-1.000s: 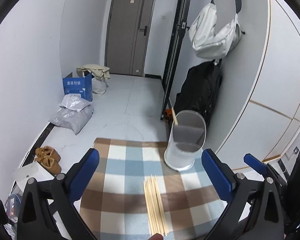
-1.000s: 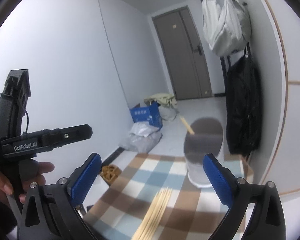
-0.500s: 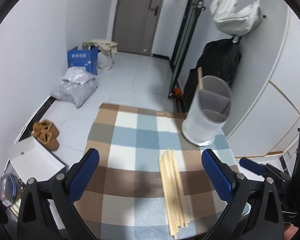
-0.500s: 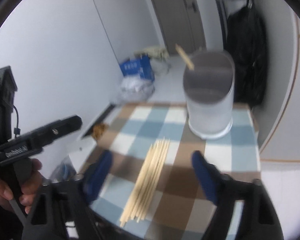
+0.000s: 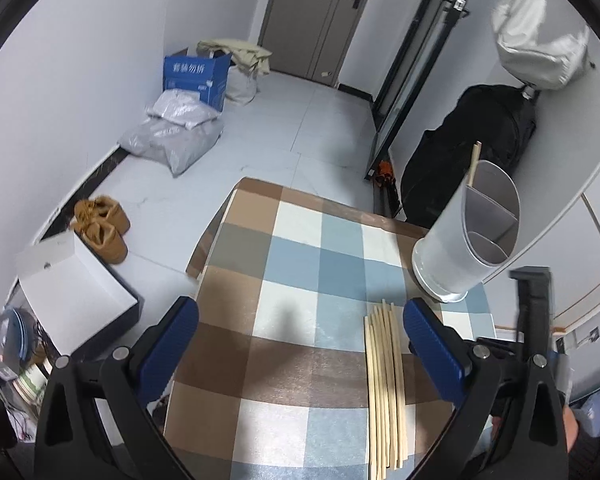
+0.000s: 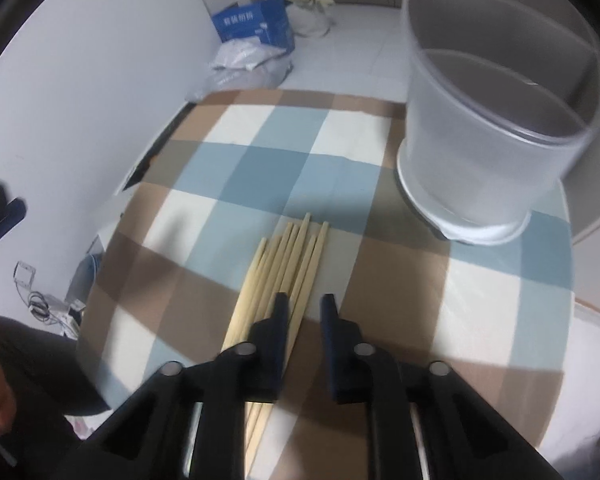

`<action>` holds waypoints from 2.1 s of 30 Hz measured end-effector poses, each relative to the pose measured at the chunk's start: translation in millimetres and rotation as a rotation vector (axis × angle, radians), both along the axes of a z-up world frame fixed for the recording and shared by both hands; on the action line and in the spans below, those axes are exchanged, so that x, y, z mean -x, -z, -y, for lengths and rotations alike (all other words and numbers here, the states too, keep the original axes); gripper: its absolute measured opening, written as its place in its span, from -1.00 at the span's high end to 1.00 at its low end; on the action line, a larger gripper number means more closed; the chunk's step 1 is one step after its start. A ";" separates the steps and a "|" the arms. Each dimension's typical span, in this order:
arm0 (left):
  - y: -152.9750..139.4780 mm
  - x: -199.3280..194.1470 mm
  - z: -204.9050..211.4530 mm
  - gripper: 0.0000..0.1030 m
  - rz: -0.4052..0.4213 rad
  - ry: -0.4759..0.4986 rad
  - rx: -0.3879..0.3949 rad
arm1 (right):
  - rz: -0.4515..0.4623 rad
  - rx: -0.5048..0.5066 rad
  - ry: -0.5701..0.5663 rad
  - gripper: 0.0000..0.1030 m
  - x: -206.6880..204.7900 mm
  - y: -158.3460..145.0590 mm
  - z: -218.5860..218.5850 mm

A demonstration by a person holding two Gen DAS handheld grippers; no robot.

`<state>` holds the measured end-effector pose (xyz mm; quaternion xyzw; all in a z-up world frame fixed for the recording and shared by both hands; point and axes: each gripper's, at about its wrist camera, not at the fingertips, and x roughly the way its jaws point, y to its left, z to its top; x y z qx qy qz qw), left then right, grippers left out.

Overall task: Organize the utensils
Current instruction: 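Move both tools back down to the chopstick bundle on the mat, then grasp one chopstick from the bundle with the right tool, then grasp a chopstick with the left tool while the right tool holds its chopstick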

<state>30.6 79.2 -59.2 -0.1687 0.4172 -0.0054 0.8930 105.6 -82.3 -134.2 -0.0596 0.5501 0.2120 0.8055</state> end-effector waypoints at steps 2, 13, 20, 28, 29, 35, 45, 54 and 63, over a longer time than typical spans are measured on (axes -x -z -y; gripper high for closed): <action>0.8 -1.6 -3.2 -0.93 -0.010 -0.009 0.014 | -0.023 0.036 0.001 0.74 -10.3 7.1 -5.6; 2.2 -1.0 -16.2 -0.93 -0.040 -0.034 0.075 | -0.056 0.157 -0.008 0.93 -24.2 15.5 -14.9; 2.5 -3.3 -23.2 -0.93 -0.056 -0.048 0.109 | -0.042 0.135 -0.023 0.93 -20.6 6.9 -15.6; 1.7 -1.3 -25.2 -0.93 -0.055 -0.045 0.099 | -0.042 0.173 -0.036 0.87 -19.0 13.5 -17.6; 1.6 -1.3 -25.0 -0.93 -0.056 -0.045 0.098 | -0.040 0.177 -0.032 0.87 -19.5 13.5 -18.1; 3.6 -3.5 -24.9 -0.93 -0.067 -0.048 0.075 | -0.009 0.204 -0.020 0.84 -25.0 13.3 -24.4; 26.7 -11.0 -3.9 -0.93 -0.189 0.036 0.028 | 0.116 -0.041 0.042 0.90 -2.7 -27.8 30.1; 66.1 -12.7 50.7 -0.93 -0.368 0.191 -0.014 | 0.192 -0.336 0.175 0.90 33.8 -65.5 94.8; 81.0 -6.8 64.5 -0.93 -0.424 0.192 -0.123 | 0.204 -0.441 0.241 0.90 40.2 -71.0 118.1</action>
